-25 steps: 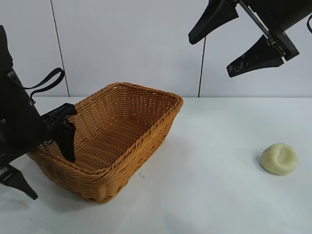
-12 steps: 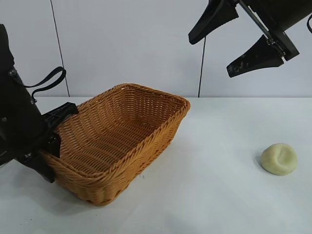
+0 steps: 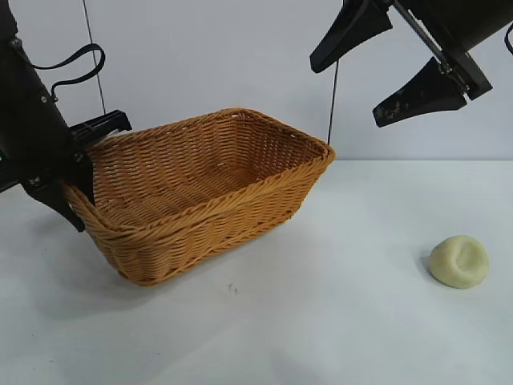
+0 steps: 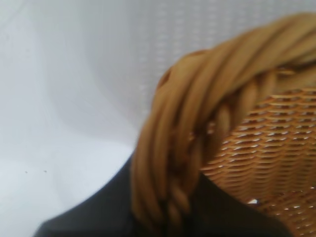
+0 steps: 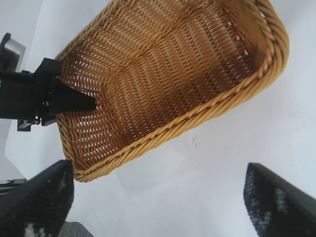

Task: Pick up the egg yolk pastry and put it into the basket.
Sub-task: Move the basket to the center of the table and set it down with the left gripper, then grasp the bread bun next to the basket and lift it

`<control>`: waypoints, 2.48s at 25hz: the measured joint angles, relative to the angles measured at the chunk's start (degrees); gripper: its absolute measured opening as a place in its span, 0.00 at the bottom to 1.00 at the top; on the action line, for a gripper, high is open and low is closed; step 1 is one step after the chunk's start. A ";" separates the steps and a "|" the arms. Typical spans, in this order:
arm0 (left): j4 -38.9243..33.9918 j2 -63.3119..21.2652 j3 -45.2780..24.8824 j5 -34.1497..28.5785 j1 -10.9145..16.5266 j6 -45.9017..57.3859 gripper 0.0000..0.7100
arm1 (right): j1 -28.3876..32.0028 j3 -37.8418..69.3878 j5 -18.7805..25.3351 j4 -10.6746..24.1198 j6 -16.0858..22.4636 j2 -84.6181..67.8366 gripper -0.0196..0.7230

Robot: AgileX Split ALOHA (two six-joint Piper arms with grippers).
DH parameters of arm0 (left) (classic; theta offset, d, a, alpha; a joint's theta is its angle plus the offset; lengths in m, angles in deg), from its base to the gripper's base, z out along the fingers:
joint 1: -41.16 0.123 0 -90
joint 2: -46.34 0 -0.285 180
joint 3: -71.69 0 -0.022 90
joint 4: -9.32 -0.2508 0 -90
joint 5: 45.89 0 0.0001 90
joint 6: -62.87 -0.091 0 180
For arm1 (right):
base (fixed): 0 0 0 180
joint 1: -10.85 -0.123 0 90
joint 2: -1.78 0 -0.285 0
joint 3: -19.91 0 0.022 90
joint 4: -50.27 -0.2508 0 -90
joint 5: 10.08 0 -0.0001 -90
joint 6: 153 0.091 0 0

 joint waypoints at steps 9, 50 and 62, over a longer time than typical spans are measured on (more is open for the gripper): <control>-0.30 8.48 15.61 -14.65 0.06 -21.25 0.20 | 0.00 0.00 0.00 0.00 0.00 0.00 0.89; -0.28 14.63 23.23 -17.88 -1.54 -29.02 0.97 | 0.00 0.00 0.05 0.00 0.00 0.00 0.89; -12.72 12.58 35.62 -20.61 -0.52 -30.17 0.98 | 0.00 0.00 0.05 0.46 0.00 0.00 0.89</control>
